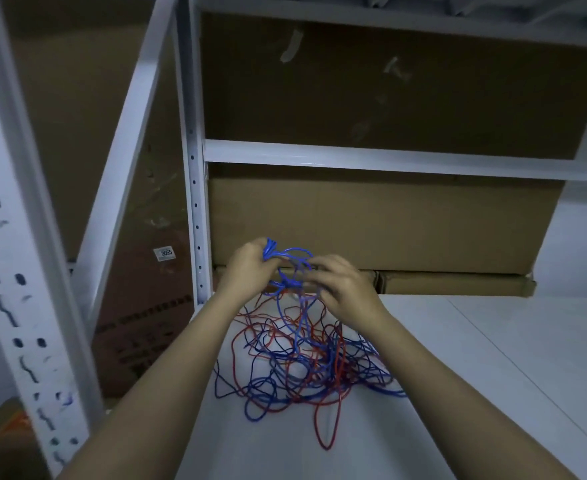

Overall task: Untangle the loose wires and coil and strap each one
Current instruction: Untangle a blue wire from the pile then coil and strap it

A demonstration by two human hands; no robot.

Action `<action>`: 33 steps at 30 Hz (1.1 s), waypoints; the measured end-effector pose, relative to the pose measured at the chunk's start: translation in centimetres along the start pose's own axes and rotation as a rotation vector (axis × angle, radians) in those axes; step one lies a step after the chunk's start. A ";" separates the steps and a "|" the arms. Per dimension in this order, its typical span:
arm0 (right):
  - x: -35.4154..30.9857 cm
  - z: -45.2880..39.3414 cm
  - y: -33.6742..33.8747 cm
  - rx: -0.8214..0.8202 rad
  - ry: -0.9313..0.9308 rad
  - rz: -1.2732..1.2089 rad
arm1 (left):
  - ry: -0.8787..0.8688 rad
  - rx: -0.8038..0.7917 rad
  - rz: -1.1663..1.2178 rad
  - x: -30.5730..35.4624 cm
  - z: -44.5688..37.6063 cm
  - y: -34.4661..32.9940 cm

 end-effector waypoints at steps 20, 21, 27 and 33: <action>4.1 0.5 -2.8 -0.250 -0.715 -0.775 | -0.077 -0.070 0.000 0.0 1.7 -0.9; 4.0 0.8 -3.4 -0.297 -0.733 -0.875 | -0.083 -0.061 -0.018 -0.2 1.9 -0.8; 5.1 3.5 -3.8 -0.121 -0.846 -0.991 | -0.128 -0.084 -0.160 -1.2 3.3 -0.8; 6.3 7.6 -1.3 -0.020 -0.774 -0.704 | -0.005 -0.146 -0.084 -3.3 3.6 0.4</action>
Point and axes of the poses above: each hand's wrist, its own z-axis away from the middle knuckle, its own y-axis out of the back of the hand, x = y × z, the point moved 6 cm from there along -z, towards the middle knuckle, and after that the axes turned 3 degrees about -z, right-handed, at the moved point
